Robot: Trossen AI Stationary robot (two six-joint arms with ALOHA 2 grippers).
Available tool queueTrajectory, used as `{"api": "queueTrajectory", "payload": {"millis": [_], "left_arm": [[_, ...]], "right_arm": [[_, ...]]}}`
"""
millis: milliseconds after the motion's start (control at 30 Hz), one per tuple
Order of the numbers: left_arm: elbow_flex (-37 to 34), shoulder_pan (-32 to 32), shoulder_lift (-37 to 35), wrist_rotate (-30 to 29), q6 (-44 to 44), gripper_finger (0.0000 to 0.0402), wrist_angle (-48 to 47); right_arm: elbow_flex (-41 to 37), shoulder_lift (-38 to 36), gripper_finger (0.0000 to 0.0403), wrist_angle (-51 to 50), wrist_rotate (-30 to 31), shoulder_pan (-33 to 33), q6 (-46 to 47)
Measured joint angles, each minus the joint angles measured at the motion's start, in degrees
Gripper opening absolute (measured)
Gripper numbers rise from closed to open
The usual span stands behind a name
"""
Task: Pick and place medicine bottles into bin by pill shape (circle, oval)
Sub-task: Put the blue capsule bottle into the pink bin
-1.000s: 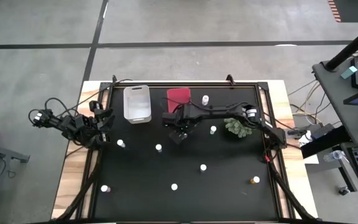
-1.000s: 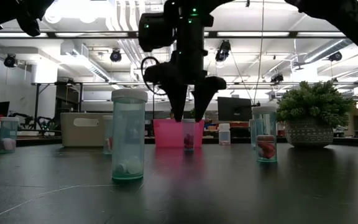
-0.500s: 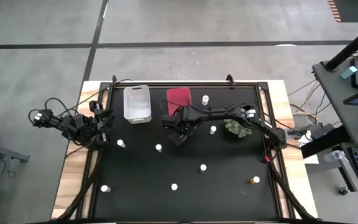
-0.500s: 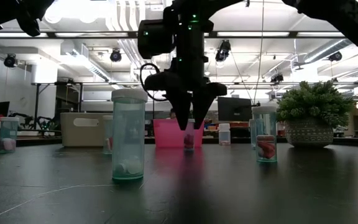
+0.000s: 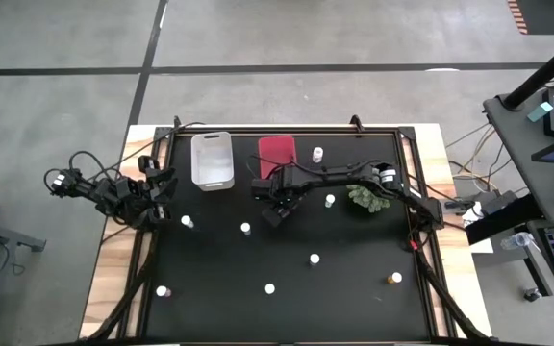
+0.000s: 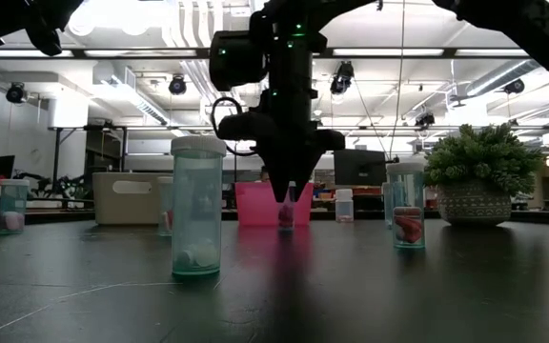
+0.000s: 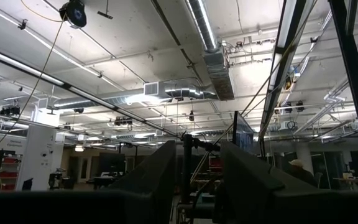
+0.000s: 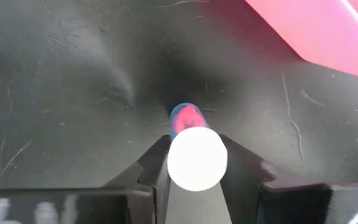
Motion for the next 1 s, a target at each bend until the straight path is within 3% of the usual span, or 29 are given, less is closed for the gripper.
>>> {"api": "queueTrajectory", "payload": {"millis": [600, 767, 1000], "left_arm": [[0.0, 0.0, 0.0, 0.0, 0.0, 0.0111, 0.0], [0.0, 0.0, 0.0, 0.0, 0.0, 0.0111, 0.0], [0.0, 0.0, 0.0, 0.0, -0.1, 0.0111, 0.0]], "right_arm": [[16.6, -1.8, 0.0105, -4.7, 0.5, -1.0, -14.3], [21.4, -1.8, 0.0105, -4.5, 0.6, -3.4, -18.3], [21.3, -2.5, 0.0105, -4.7, 0.6, -10.3, -20.6]]}}
